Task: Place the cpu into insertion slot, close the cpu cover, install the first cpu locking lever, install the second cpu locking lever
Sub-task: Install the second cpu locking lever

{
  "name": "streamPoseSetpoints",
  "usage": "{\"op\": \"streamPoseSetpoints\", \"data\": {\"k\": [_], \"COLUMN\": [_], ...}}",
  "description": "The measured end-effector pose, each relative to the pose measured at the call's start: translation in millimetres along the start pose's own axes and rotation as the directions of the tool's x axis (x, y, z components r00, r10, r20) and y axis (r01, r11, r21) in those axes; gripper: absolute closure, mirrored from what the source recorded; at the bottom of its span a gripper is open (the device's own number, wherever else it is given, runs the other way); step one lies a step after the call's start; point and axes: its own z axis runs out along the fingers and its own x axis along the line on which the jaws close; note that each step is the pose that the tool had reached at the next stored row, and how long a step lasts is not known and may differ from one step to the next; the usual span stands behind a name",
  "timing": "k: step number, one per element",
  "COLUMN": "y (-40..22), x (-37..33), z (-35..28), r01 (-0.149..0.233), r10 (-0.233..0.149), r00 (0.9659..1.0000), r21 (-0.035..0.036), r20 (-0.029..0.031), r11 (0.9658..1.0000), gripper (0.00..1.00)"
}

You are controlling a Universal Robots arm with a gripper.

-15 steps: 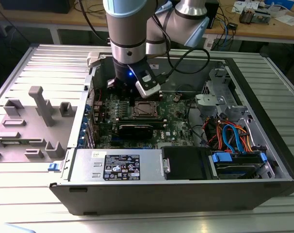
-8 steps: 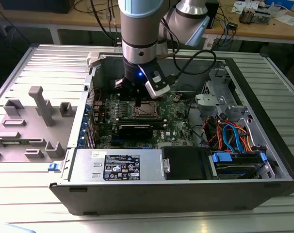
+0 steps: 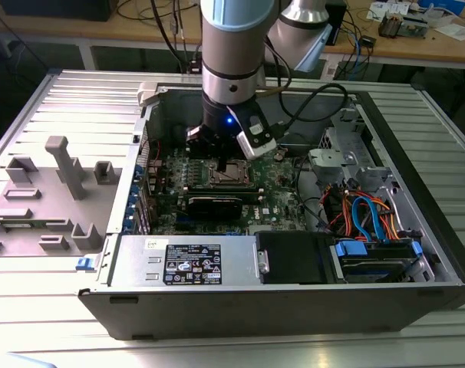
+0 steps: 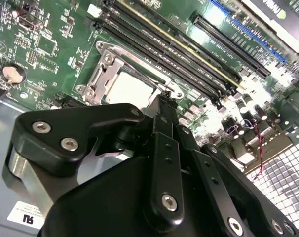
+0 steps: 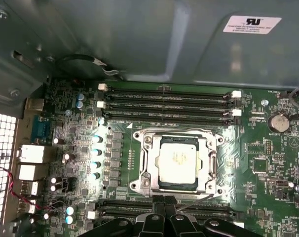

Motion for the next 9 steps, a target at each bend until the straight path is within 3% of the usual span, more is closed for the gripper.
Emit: {"op": "streamPoseSetpoints", "data": {"k": [3, 9], "y": [-4.1, -5.4], "x": [-0.4, -0.4], "z": [-0.5, 4.9], "r01": [0.000, 0.000], "r10": [0.000, 0.000], "r00": [1.0000, 1.0000], "r21": [0.0001, 0.0001], "r20": [-0.0032, -0.0032], "r11": [1.0000, 1.0000], "gripper": [0.89, 0.89]}}
